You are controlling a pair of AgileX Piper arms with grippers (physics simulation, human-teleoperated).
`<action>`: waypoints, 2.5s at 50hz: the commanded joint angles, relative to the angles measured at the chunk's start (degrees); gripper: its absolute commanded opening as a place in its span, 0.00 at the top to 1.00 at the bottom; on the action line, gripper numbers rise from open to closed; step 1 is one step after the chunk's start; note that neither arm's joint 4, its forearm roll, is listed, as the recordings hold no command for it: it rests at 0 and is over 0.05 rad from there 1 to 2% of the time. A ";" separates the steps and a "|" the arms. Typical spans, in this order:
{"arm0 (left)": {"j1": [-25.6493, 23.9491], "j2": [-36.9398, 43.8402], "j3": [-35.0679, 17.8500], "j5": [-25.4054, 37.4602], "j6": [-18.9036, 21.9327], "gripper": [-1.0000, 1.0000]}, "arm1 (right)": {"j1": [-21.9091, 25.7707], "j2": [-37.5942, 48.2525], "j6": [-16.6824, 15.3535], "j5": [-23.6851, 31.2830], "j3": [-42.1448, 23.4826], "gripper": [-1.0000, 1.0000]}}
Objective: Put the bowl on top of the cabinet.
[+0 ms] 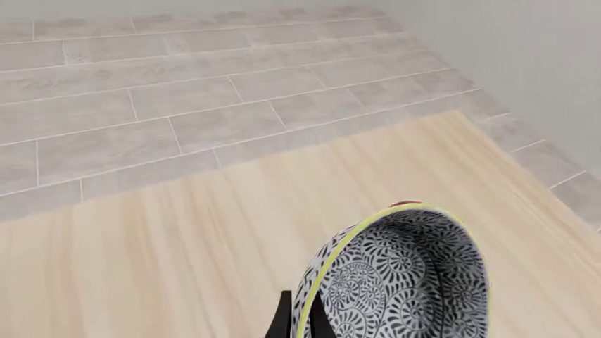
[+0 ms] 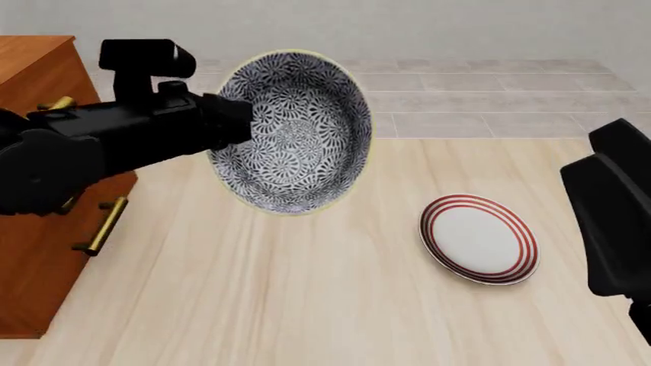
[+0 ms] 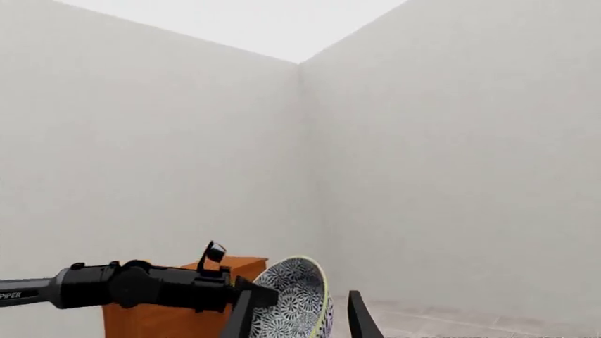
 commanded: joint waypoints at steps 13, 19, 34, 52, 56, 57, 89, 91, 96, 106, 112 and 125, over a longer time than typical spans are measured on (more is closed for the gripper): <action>1.63 -1.73 -11.31 16.99 0.26 1.00 | 1.50 -1.22 1.59 -0.57 0.99 0.00; 2.06 -1.83 -12.27 19.78 -0.49 1.00 | 1.40 -1.10 2.20 -1.30 1.09 0.00; 1.41 0.61 -15.79 26.73 -1.09 1.00 | 2.76 0.84 1.17 -3.09 0.88 0.00; 0.29 0.90 -19.23 30.38 -10.81 1.00 | 2.23 1.85 1.54 -3.76 0.86 0.00; 5.78 0.16 -19.66 29.33 -11.10 1.00 | 2.24 2.29 1.53 -4.00 0.80 0.00; 7.15 -0.05 -19.59 29.01 -11.14 1.00 | 2.20 2.22 1.40 -4.01 0.82 0.00; 27.00 -2.76 -23.87 30.84 -9.76 1.00 | 1.77 3.45 1.17 -3.72 0.30 0.00; 27.72 -3.02 -23.99 31.25 -9.66 1.00 | 1.86 3.58 1.08 -3.75 0.30 0.00; 29.72 -3.43 -23.64 31.55 -8.06 1.00 | 1.87 3.33 1.11 -3.57 0.35 0.00; 32.75 -3.93 -23.07 31.50 -7.47 1.00 | 2.07 2.86 0.74 -3.28 0.44 0.00; 34.79 -4.64 -21.46 30.63 -7.65 1.00 | 1.97 2.98 0.82 -3.31 0.45 0.00; 38.93 -4.60 -20.67 29.17 -6.51 1.00 | 1.92 3.40 0.79 -3.64 0.52 0.00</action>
